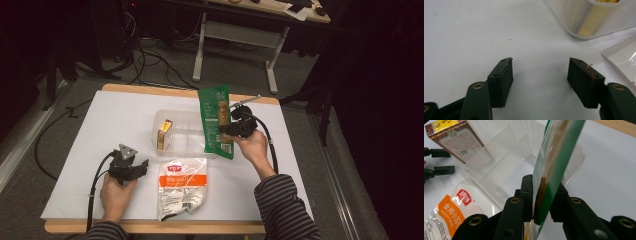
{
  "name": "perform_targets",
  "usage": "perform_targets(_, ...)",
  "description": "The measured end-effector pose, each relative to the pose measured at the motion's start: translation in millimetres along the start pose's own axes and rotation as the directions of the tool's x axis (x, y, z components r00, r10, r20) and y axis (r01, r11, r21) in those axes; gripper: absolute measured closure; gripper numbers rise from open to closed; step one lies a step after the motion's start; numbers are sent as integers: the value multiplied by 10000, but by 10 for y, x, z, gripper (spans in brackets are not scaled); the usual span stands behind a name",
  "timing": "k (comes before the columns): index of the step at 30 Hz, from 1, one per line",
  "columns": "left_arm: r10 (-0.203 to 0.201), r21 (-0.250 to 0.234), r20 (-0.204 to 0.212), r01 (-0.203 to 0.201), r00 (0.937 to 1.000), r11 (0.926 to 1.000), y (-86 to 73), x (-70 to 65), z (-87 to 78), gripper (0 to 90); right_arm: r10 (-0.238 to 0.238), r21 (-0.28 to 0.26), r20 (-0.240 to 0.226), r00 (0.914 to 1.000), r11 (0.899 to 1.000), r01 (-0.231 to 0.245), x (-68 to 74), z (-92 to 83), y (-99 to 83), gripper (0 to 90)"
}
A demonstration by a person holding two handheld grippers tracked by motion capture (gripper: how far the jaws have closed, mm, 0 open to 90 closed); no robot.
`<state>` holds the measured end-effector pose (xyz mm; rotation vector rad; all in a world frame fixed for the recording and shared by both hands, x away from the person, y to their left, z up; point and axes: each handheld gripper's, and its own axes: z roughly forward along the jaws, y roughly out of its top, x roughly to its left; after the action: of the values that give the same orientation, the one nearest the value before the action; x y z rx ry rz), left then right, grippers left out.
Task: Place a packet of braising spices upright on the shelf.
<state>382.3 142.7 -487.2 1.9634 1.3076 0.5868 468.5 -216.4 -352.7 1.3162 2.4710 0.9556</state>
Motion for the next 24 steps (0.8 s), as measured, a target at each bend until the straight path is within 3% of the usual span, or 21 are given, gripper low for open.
perform_targets(5,0,2,2,0,10000,10000,0,0,0,378,48,407,13,10000,9992,-48,-11,123,41,770)
perform_targets(11,-6,-4,2,6,10000,10000,0,1,0,378,74,479,-4,10000,9988,-74,1,155,42,890)
perform_targets(24,-3,4,11,3,10000,10000,0,2,0,378,-262,-707,-24,9997,9972,260,138,164,41,900)
